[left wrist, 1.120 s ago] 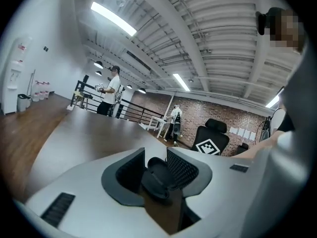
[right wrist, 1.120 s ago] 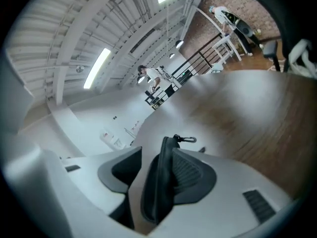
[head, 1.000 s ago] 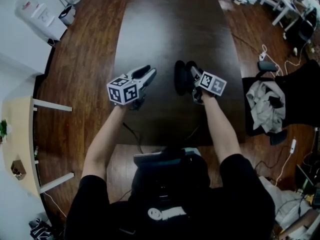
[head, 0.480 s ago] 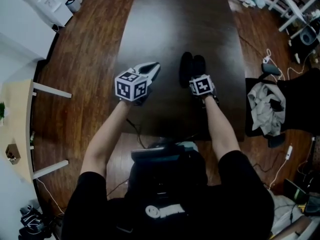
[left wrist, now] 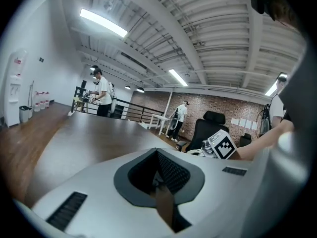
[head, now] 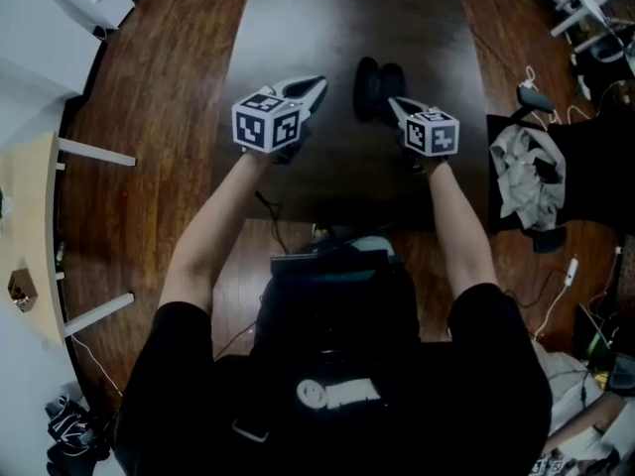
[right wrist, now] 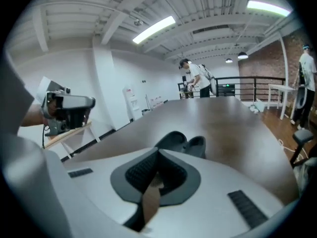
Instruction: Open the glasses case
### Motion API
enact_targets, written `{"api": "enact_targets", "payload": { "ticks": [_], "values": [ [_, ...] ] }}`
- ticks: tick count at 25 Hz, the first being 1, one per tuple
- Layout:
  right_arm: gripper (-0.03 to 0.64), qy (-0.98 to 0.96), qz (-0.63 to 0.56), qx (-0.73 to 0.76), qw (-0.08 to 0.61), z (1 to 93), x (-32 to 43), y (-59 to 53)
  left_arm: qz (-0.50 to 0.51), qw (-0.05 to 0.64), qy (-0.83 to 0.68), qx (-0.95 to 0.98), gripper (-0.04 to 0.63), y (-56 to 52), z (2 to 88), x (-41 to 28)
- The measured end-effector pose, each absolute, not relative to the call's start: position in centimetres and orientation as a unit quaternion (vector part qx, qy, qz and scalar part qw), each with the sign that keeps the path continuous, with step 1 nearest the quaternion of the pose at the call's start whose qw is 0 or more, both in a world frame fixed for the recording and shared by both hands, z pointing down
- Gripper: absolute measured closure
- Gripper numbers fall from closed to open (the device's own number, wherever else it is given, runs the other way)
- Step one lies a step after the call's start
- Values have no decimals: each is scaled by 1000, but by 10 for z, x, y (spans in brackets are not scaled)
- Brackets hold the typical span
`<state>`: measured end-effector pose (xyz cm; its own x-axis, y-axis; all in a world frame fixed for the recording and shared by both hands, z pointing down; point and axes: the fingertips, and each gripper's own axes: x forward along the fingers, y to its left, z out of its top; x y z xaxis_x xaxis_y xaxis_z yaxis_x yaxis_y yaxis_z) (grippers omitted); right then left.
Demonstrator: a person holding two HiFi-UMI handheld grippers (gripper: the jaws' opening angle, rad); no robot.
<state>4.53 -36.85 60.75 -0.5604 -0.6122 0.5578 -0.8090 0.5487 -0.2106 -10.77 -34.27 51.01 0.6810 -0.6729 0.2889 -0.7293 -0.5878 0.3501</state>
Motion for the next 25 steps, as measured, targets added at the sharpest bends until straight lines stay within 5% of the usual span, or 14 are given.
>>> {"api": "enact_targets", "payload": {
  "ticks": [11,25],
  "values": [
    [612,-859,140,477,121,503,47,-342,54,240,-417,875,597,-333,501,-58],
    [611,-872,113,469,86,462,57,-263,46,205,-455,866,597,-269,465,-22]
  ]
}}
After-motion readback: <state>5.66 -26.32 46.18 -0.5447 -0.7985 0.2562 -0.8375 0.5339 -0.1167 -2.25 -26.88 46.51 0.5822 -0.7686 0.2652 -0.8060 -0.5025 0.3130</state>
